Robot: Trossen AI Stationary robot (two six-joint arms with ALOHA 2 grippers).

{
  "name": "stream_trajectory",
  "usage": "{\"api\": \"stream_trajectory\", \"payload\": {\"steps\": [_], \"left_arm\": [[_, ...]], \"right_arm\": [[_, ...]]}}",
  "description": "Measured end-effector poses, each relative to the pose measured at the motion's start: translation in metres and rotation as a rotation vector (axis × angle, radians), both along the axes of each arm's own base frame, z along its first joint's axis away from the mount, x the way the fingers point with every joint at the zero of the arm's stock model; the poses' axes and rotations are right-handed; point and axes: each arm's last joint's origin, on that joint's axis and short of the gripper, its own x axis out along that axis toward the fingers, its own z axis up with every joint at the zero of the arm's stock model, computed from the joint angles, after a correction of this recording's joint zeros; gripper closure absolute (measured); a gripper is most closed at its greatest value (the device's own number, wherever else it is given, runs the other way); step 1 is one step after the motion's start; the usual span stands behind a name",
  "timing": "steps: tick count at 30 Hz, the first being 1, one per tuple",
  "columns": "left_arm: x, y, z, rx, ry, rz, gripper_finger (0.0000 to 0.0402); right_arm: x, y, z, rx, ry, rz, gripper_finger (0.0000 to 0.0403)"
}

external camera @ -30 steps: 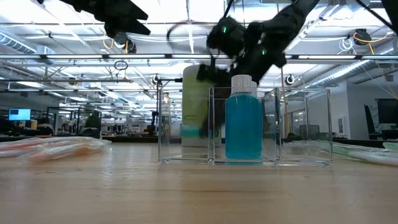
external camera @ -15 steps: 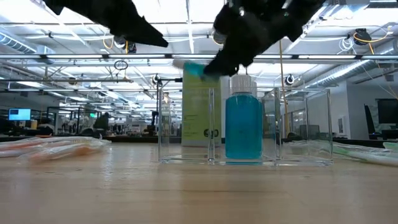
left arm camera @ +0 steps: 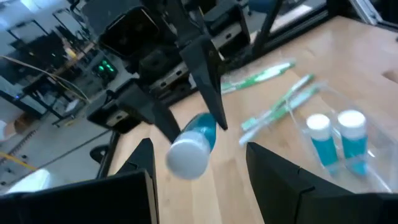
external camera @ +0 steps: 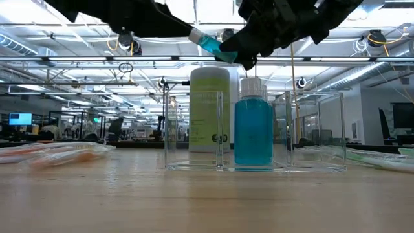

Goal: Pick & Place toothbrushing station
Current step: Put the mouthwash into the middle center of the transparent organizer

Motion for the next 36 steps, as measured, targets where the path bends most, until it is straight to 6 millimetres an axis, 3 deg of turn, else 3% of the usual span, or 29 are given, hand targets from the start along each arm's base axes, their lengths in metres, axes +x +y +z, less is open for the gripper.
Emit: {"api": "stream_trajectory", "payload": {"steps": [11, 25, 36], "left_arm": [[0.004, -0.001, 0.005, -0.026, -0.076, -0.033, 0.0247], [0.033, 0.000, -0.003, -0.104, -0.356, -0.207, 0.0247], [0.035, 0.001, -0.002, -0.085, -0.374, -0.239, 0.0254]], "right_arm": [[0.002, 0.004, 0.013, 0.057, -0.129, 0.144, 0.0244], [0.004, 0.009, 0.025, 0.089, -0.244, 0.212, 0.0241], [0.004, 0.012, 0.031, 0.128, -0.302, 0.323, 0.0239]]}}
